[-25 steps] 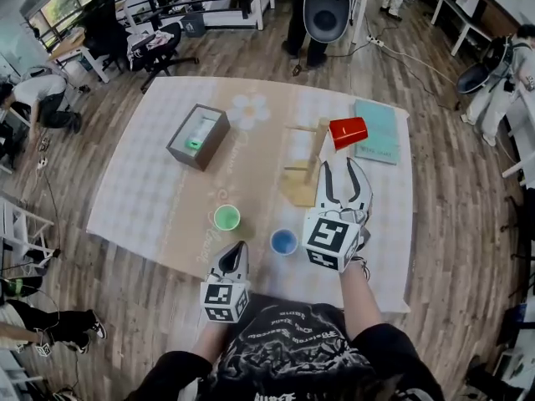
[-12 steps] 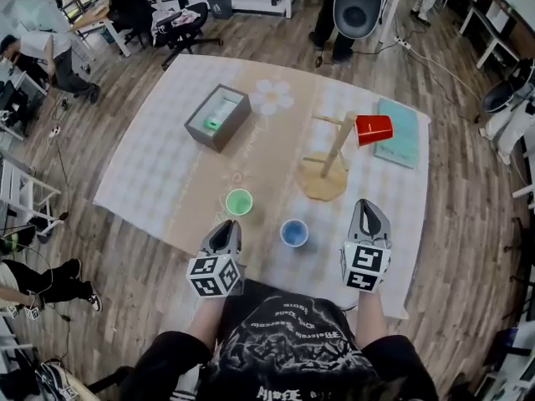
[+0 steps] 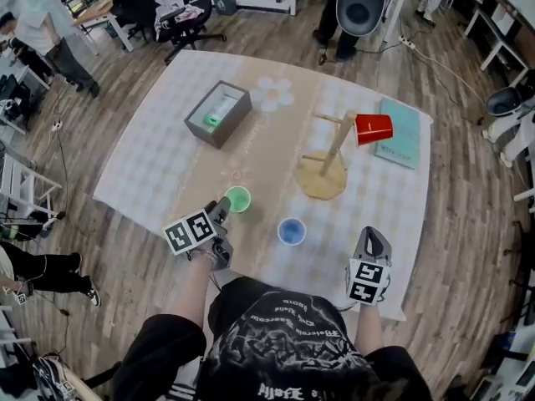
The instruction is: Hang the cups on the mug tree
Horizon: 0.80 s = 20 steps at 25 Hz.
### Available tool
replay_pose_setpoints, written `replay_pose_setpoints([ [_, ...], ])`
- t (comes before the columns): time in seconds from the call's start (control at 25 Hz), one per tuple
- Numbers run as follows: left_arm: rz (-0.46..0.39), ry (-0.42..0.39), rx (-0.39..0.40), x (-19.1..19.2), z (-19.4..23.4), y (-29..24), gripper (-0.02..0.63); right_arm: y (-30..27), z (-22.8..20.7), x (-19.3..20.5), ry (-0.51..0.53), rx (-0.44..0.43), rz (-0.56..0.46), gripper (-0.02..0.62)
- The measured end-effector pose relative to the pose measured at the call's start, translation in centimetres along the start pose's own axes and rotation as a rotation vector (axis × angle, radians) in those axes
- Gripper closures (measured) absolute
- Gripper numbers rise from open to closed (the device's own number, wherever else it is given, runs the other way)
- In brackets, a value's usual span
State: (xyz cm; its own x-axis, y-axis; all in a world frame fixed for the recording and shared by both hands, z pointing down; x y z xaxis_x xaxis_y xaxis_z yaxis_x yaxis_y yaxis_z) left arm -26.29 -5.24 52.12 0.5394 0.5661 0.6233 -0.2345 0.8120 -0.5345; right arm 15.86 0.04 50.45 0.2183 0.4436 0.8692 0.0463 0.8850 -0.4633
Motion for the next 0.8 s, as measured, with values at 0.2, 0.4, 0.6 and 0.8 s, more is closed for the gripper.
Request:
replay_pose_setpoints([
  [0.2, 0.095, 0.019, -0.028, 0.1, 0.1, -1.3, 0.403, 0.4, -0.7, 1.2, -0.011, 0.016, 0.034, 0.586],
  [0.4, 0.130, 0.072, -0.080, 0.6, 0.5, -2.0, 0.515, 0.7, -0.9, 2.5, -0.036, 0.024, 0.065, 0.586],
  [0.6, 0.121, 0.116, -0.090, 0.8, 0.5, -2.0, 0.563, 1.1, -1.1, 3.1, -0.046, 0.034, 0.084, 0.586],
  [0.8, 0.096, 0.112, -0.105, 0.7, 0.1, -1.9, 0.565, 1.1, -1.3, 3.4, -0.045, 0.042, 0.106, 0.586],
])
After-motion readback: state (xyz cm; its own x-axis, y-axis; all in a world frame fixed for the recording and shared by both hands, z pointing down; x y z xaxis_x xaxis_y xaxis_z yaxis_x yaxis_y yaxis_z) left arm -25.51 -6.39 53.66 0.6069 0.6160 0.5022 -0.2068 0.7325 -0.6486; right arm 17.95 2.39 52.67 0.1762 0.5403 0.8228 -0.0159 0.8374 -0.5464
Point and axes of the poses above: the fingertips, and each gripper's own axes: y backward along the fingers, z to its left, x out of its underside, the point moved 10 cm from there along y, backward along the fingers, and after that the axes turned 5 degrees about -z, right-handed, at the moved point
